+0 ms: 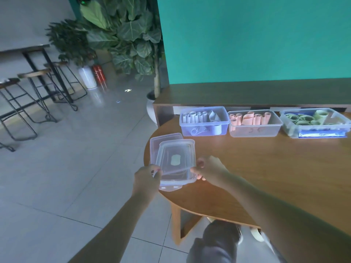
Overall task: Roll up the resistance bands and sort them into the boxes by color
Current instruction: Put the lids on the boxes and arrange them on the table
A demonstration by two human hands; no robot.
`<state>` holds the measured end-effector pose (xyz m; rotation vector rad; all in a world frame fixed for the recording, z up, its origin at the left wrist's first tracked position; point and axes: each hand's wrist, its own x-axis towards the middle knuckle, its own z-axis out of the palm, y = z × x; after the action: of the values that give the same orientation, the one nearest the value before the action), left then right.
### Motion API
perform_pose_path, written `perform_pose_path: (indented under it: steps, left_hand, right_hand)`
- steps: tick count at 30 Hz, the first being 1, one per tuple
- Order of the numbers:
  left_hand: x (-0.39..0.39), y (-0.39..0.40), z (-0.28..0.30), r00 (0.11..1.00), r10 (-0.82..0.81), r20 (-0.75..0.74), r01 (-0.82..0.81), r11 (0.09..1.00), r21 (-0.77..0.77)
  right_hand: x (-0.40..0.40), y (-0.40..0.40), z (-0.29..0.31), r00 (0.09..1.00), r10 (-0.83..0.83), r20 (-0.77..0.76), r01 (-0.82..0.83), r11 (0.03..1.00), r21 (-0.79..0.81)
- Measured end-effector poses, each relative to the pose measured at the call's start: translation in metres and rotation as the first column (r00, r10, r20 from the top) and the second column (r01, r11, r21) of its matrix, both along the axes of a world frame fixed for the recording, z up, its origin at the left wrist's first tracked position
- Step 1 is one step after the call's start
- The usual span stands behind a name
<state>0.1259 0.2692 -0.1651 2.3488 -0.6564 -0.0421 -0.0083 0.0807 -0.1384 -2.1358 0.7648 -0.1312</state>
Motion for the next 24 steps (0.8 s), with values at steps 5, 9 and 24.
perform_pose_path:
  steps: [5, 9, 24]
  left_hand:
    - [-0.025, -0.007, 0.014, 0.998, -0.065, -0.017, 0.062, 0.988, -0.145]
    - [-0.049, -0.018, 0.034, 0.980, -0.189, 0.063, 0.199, 0.947, -0.254]
    - [-0.125, -0.068, 0.114, 0.940, -0.271, 0.207, 0.336, 0.842, -0.422]
  right_hand:
    - [-0.024, -0.008, 0.011, 0.997, -0.065, 0.049, 0.063, 0.997, 0.052]
    - [-0.054, -0.022, 0.026, 0.974, -0.128, 0.186, 0.116, 0.990, 0.074]
    - [-0.172, -0.078, 0.082, 0.847, -0.284, 0.449, 0.264, 0.958, 0.108]
